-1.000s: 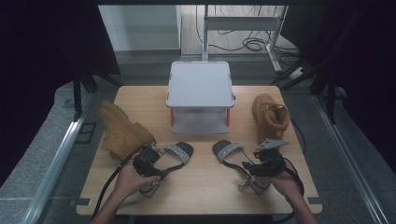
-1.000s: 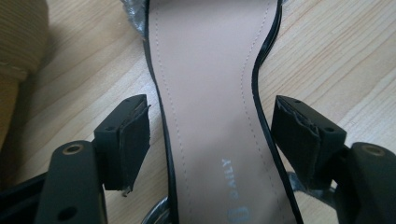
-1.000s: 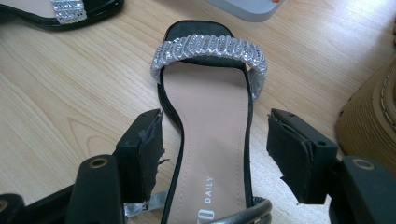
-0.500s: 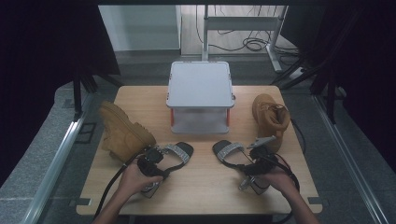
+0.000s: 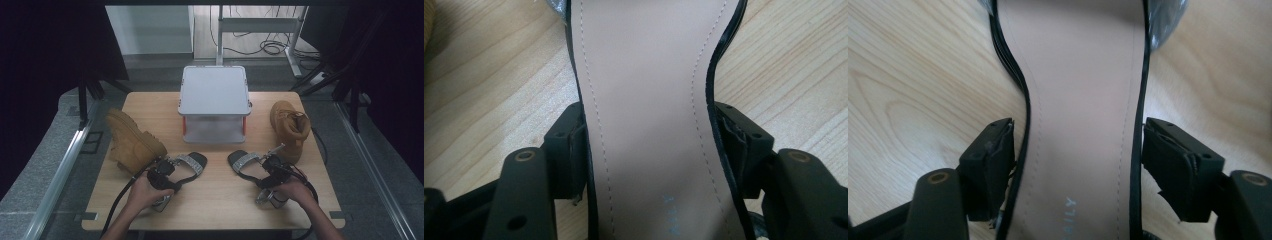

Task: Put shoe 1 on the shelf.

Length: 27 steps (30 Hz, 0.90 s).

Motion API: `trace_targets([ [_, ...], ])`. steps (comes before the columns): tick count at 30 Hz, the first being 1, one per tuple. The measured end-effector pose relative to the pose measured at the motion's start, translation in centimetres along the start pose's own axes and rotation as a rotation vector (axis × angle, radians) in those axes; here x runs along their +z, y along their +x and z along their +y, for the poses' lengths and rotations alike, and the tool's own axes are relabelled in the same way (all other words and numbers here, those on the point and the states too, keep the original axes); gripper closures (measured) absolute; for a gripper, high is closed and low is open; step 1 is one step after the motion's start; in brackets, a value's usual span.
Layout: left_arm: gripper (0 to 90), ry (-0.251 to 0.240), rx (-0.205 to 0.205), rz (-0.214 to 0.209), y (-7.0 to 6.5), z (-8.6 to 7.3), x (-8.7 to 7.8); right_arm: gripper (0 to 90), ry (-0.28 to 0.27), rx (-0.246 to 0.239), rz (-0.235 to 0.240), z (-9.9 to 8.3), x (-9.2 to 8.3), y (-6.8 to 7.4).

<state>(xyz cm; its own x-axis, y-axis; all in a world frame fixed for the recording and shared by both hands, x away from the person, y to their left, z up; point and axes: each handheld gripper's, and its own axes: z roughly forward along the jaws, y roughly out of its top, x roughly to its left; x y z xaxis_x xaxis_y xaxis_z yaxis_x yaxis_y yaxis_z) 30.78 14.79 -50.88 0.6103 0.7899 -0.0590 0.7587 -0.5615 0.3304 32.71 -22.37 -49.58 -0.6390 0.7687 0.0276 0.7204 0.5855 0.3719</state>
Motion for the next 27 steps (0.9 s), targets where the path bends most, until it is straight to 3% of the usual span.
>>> trace_targets([
  [1,39.1,-0.007,-0.008,0.001,0.0,-0.1,0.0,31.6,0.033,0.006,0.007,-0.1,0.3,-0.1],
  [3,39.5,-0.015,-0.012,0.002,0.0,-0.2,0.0,37.0,0.027,0.012,0.024,-0.2,0.4,-0.1],
  [11,40.5,-0.038,-0.022,-0.002,0.1,-0.4,0.0,39.4,0.020,0.041,0.023,-0.3,0.3,-0.2],
  [18,41.5,-0.068,-0.027,-0.010,0.3,-0.4,-0.2,41.1,-0.017,0.060,0.025,-0.6,0.2,-0.4],
  [27,41.7,-0.148,-0.072,-0.021,0.4,0.7,-1.6,41.9,-0.090,0.114,0.020,-0.5,-1.0,-0.3],
])
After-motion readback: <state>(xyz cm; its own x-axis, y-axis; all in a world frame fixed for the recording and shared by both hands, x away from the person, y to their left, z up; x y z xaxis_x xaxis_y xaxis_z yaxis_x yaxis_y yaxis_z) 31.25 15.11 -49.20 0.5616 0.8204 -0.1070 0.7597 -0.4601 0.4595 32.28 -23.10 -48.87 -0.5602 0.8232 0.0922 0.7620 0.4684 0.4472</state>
